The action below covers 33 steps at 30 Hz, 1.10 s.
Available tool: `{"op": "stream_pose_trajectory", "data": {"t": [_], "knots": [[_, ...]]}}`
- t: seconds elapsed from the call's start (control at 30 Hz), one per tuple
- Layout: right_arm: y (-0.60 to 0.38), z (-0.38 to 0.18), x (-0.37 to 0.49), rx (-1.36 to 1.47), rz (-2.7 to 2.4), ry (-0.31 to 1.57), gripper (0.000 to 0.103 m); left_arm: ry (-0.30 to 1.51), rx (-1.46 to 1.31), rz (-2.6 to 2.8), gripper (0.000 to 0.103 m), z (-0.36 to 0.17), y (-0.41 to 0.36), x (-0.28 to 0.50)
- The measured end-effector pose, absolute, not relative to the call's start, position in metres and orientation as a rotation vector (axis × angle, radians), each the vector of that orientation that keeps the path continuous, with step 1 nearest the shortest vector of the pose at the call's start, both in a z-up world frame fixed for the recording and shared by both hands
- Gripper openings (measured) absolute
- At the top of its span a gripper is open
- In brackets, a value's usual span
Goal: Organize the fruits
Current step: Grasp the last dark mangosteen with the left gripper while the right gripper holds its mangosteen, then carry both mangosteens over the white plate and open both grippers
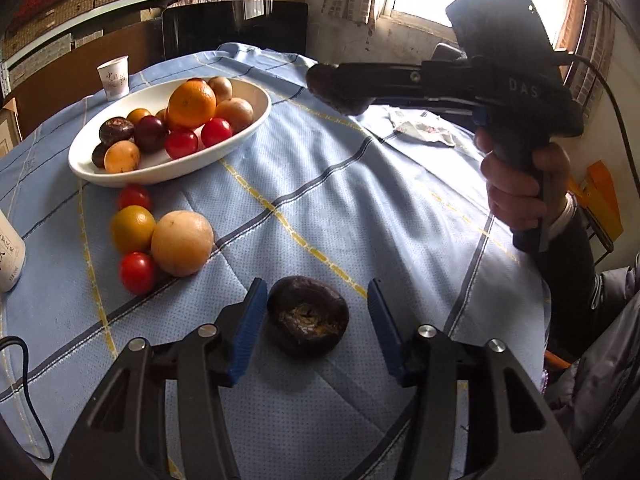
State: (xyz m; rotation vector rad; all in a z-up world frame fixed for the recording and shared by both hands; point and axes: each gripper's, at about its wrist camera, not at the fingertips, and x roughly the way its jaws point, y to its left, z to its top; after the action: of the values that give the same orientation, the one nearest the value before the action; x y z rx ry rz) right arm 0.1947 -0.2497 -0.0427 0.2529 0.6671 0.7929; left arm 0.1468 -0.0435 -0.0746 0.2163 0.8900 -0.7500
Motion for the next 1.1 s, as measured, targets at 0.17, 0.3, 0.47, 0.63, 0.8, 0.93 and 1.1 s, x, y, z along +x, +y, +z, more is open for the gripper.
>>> {"op": "stream_pose_trajectory", "data": {"t": [0.17,0.3,0.47,0.63,0.8,0.93,1.1], "knots": [[-0.249,-0.044,0.193,0.247,0.79,0.674,0.044,0.92,0.238,-0.736,0.052,-0.08,-0.045,0.148],[-0.248,-0.046,0.193,0.241,0.776,0.682,0.044,0.94,0.258,-0.723,0.051,-0.085,-0.047,0.149],[-0.245,-0.049,0.195,0.226,0.77,0.695,0.044,0.948,0.252,-0.719,0.044,-0.086,-0.046,0.151],[-0.24,-0.051,0.194,0.197,0.752,0.702,0.044,0.942,0.242,-0.72,0.043,-0.086,-0.046,0.151],[-0.233,-0.057,0.196,0.155,0.714,0.722,0.044,0.93,0.215,-0.707,0.044,-0.083,-0.041,0.152],[-0.226,-0.063,0.198,0.104,0.695,0.748,0.044,0.925,0.164,-0.706,0.043,-0.078,-0.033,0.156],[-0.217,-0.063,0.203,0.072,0.672,0.758,0.044,0.918,0.108,-0.659,0.043,-0.063,-0.021,0.167]]}}
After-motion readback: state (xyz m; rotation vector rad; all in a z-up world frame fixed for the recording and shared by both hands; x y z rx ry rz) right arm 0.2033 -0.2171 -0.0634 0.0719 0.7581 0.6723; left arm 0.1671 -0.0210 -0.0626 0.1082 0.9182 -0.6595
